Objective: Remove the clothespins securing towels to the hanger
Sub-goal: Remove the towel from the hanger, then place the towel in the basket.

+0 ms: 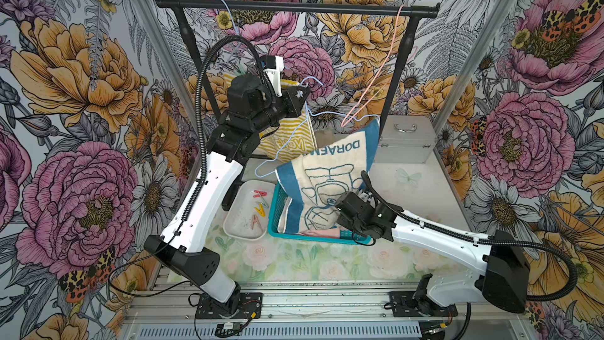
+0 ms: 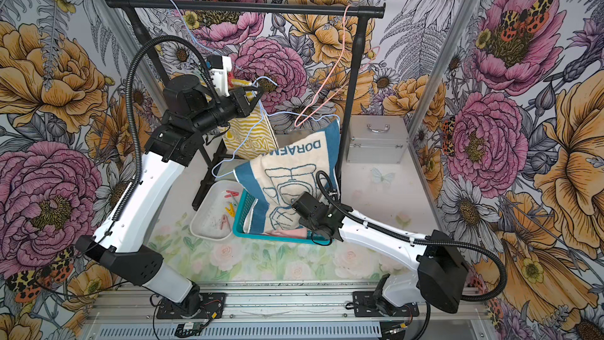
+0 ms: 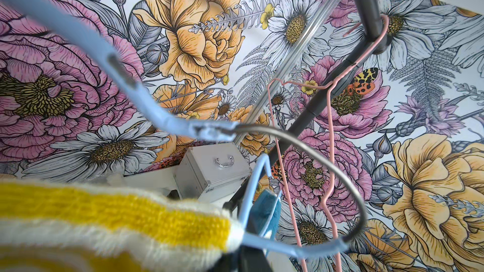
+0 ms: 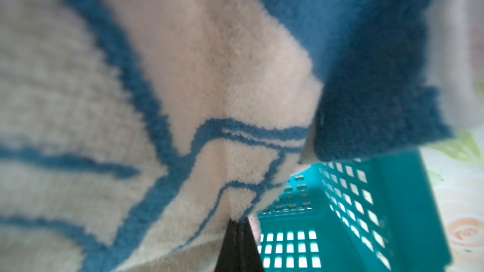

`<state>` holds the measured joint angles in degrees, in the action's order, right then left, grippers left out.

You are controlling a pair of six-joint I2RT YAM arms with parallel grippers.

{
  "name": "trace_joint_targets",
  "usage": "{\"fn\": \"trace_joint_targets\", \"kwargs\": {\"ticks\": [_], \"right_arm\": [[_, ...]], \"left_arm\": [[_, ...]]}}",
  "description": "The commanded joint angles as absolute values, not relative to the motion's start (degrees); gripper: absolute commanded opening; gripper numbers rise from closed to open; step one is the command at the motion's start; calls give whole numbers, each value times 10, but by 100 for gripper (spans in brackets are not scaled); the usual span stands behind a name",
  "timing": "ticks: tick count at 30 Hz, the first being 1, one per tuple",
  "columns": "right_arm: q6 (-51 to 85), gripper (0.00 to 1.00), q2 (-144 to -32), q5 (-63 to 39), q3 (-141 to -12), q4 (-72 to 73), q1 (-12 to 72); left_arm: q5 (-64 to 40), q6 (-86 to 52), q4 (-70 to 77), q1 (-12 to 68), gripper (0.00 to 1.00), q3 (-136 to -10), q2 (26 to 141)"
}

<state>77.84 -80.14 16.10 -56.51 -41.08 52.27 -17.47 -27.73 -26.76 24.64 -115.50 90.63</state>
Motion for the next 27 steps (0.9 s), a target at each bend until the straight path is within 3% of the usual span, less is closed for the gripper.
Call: {"fn": "trace_joint_targets", "kwargs": {"ticks": [1, 19, 23, 27], "right_arm": [[753, 0, -823, 146, -570, -425, 519], [738, 0, -829, 119, -543, -425, 493], [703, 36, -789, 136, -555, -426, 494], [676, 50, -738, 159, -562, -427, 494]], "left_arm": [[-180, -292, -223, 230, 0, -1190, 903], [-190, -310, -222, 212, 0, -1222, 893], [-193, -305, -222, 205, 0, -1193, 880], [-189, -289, -225, 201, 0, -1144, 855]]}}
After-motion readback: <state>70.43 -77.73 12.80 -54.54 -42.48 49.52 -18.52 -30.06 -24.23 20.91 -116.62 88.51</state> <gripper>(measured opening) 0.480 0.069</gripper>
